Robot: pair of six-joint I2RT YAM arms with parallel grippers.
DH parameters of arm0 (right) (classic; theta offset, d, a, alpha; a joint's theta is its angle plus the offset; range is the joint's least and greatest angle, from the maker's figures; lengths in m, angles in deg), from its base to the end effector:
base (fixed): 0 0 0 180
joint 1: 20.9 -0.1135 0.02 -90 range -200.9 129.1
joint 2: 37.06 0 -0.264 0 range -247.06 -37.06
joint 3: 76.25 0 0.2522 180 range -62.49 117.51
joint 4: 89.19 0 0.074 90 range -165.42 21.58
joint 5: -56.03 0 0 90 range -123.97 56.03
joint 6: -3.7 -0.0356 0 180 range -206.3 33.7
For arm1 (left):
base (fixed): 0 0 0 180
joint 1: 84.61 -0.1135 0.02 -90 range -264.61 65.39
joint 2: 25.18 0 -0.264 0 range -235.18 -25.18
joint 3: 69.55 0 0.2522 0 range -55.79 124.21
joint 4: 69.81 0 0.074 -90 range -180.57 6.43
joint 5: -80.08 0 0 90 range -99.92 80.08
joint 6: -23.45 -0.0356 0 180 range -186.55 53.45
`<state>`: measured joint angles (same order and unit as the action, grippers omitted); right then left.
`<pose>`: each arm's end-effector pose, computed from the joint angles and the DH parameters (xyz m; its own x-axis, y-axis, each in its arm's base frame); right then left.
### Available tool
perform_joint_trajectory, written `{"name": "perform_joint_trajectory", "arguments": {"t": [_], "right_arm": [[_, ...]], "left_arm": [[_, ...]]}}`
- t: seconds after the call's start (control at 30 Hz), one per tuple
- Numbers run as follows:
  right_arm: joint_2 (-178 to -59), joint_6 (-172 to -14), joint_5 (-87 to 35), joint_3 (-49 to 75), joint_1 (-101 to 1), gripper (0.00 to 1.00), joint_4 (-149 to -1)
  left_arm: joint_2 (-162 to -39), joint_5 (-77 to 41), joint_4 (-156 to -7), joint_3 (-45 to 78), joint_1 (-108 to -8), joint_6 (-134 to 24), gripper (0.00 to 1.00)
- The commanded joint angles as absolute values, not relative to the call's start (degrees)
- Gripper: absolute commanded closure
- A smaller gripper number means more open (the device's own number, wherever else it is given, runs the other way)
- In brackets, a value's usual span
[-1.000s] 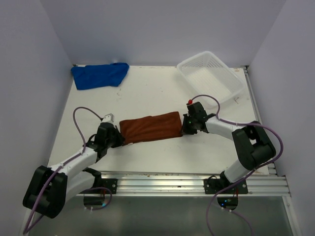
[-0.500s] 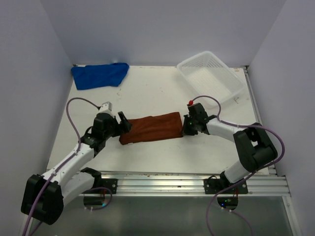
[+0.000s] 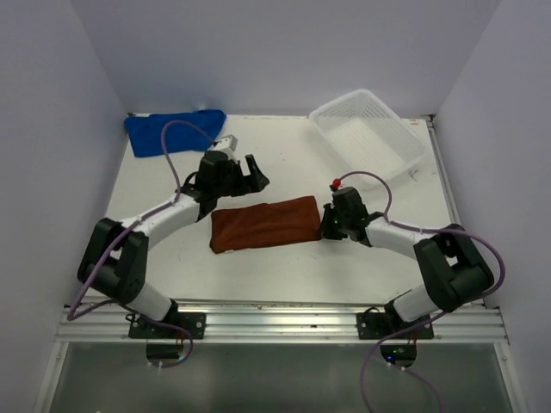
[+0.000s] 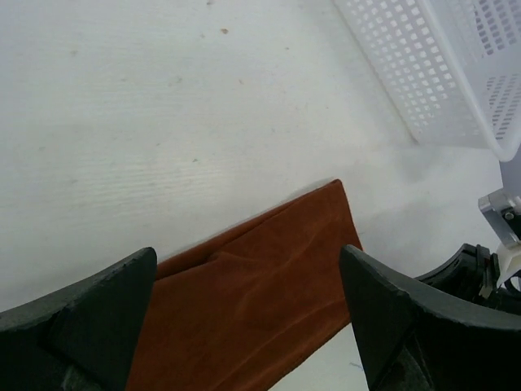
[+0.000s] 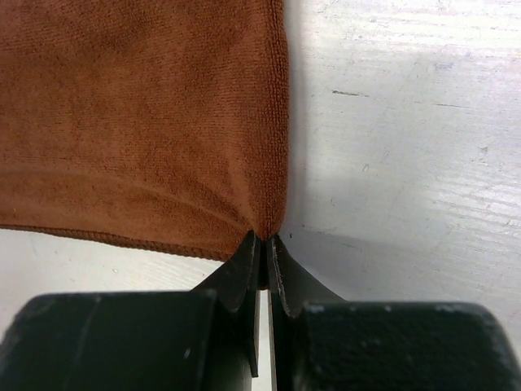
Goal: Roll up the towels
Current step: Fold the towel, then roll the towel
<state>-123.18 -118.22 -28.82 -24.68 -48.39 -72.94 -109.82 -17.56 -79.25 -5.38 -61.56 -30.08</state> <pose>0.2461 0.1316 0.1490 -0.8532 0.1497 -0.4997 -0.0695 0.9168 0.3932 0.2984 -0.1321 0.2337 -0.6627 -0.3583 -0.6577 0.1246 0.8132 -0.5685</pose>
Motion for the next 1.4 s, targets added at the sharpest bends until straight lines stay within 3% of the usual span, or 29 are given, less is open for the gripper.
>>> {"name": "perform_joint_trajectory", "arguments": {"t": [0.0,0.13,0.47,0.7,1.1,1.37], "right_arm": [[-120.82,-116.36,-32.82,-25.48,-49.46,1.00,-75.16],[-120.90,-116.53,-33.88,-25.48,-50.52,1.00,-74.72],[-122.49,-122.06,-35.02,-27.76,-51.05,1.00,-80.43],[-121.26,-123.65,-37.31,-29.18,-51.14,1.00,-80.52],[-119.06,-123.21,-36.34,-30.40,-51.14,1.00,-79.91],[-118.53,-123.47,-35.91,-31.64,-51.14,1.00,-81.57]], "left_arm": [[-117.34,-18.97,-74.08,2.90,-56.07,-32.36,0.04],[-126.33,-21.43,-74.51,11.43,-52.36,-31.22,0.17],[-140.13,-20.81,-78.55,25.67,-46.47,-30.78,0.28],[-145.05,-18.88,-79.61,27.35,-44.01,-29.72,0.40],[-151.56,-12.21,-90.15,35.17,-43.12,-30.51,0.45],[-153.06,-8.61,-93.14,36.32,-41.63,-29.99,0.57]]}}
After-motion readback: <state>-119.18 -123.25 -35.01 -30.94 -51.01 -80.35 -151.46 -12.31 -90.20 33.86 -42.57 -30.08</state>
